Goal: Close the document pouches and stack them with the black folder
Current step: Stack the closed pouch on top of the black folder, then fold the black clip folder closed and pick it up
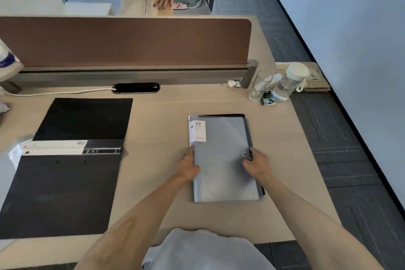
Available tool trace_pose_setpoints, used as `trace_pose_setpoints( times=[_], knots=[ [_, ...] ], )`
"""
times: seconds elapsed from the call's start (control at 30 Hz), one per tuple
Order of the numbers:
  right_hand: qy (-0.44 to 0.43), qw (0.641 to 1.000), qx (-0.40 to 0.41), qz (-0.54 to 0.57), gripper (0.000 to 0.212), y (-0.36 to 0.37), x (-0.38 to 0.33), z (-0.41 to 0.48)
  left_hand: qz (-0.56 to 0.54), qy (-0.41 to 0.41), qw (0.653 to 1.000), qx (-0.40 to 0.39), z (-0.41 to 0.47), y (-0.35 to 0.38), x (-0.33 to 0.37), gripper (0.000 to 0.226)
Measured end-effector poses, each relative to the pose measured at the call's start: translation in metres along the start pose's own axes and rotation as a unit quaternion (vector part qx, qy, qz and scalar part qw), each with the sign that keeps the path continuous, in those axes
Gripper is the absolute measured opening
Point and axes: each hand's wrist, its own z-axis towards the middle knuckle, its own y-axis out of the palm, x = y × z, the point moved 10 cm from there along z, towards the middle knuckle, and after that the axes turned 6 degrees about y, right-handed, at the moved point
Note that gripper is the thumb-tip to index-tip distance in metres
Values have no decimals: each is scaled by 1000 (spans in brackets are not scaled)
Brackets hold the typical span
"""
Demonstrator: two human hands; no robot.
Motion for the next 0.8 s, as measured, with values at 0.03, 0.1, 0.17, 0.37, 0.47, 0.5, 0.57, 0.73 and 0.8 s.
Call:
trace_pose_setpoints(
  times=[0.03,0.1,0.17,0.37,0.47,0.5,0.57,0.73,0.8],
  knots=[
    [-10,1000,-12,-6,59,0,-7,-4,-3,2,1000,2,1,0,-2,77],
    [-29,999,-44,-14,61,5,-20,-8,-7,7,1000,5,4,-4,-6,80],
    [-48,996,-61,-32,63,9,-34,-8,-23,15,1000,9,1,-12,-2,75],
    [-144,986,1,-85,54,36,-116,-32,-31,43,988,146,-14,-81,-23,51],
    [-177,984,-5,-34,44,74,-173,-60,-32,34,979,200,-34,-132,-54,49],
    [-190,981,-18,-28,44,93,-192,-69,-31,27,978,202,-41,-148,-64,50],
    [-220,974,-53,-28,43,131,-229,-90,-25,5,979,205,-59,-181,-83,51],
    [-189,973,-134,-22,41,225,-286,-123,-33,-42,974,221,-95,-257,-151,50],
    [-147,978,-146,11,44,251,-299,-130,21,-49,969,240,-109,-287,-177,47]
  ],
)
